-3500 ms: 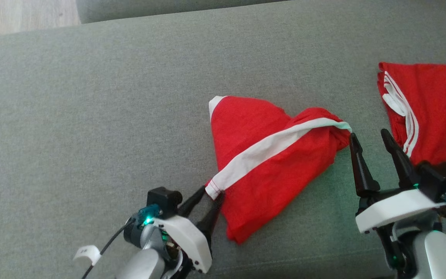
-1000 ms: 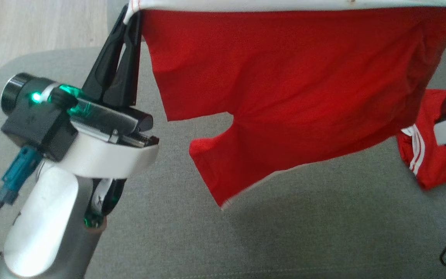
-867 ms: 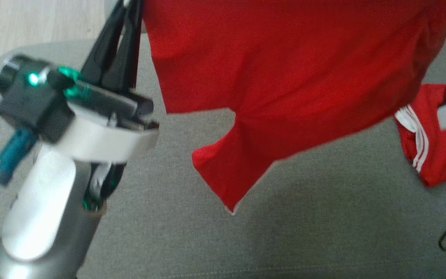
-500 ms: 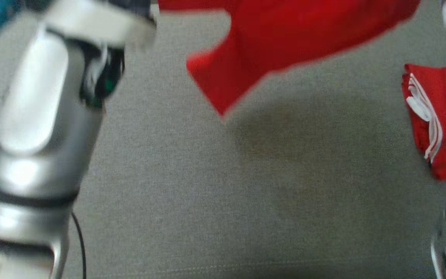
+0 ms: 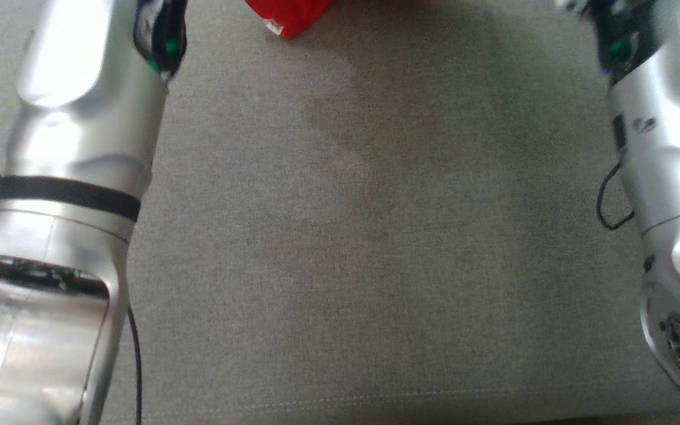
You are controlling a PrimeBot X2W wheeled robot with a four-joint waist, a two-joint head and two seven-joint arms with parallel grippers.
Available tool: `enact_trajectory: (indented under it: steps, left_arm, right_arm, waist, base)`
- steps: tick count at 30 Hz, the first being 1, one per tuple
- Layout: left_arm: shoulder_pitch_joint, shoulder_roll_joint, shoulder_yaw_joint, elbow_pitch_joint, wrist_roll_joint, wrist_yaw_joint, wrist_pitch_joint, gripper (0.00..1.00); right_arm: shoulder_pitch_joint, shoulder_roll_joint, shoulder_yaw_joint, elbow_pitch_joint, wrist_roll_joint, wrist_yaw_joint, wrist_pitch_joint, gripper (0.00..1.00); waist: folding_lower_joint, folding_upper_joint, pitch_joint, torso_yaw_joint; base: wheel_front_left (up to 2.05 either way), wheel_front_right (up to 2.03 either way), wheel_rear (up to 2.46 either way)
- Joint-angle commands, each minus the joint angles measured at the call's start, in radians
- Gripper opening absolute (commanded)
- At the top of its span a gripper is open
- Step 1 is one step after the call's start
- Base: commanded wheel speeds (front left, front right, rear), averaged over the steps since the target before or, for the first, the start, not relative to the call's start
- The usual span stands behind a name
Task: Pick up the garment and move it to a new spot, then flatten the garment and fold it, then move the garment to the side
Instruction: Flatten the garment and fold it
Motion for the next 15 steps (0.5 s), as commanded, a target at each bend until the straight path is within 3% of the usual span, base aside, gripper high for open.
enact_trajectory:
  steps: [1,7,15]
  left_arm:
    - [-0.022,0.028,0.020,0.015,-0.006,-0.004,-0.004,0.00]
    - [0.047,0.013,0.021,0.195,-0.033,-0.019,-0.005,0.00]
    - [0.197,0.006,0.019,0.199,-0.075,-0.038,-0.005,0.00]
  right_arm:
    - [-0.051,0.027,0.020,0.008,-0.009,-0.001,-0.019,0.00]
    - [-0.045,0.039,0.092,0.187,-0.002,-0.001,-0.082,0.00]
    - [0.085,0.042,0.230,0.234,0.053,-0.001,-0.190,0.00]
  waist:
    - [-0.0001,0.0000,0.018,-0.001]
    - [-0.0001,0.0000,0.071,0.001]
    - [-0.0001,0.0000,0.087,0.013]
  base:
    - [0.00,0.00,0.00]
    - [0.00,0.00,0.00]
    - [0.00,0.00,0.00]
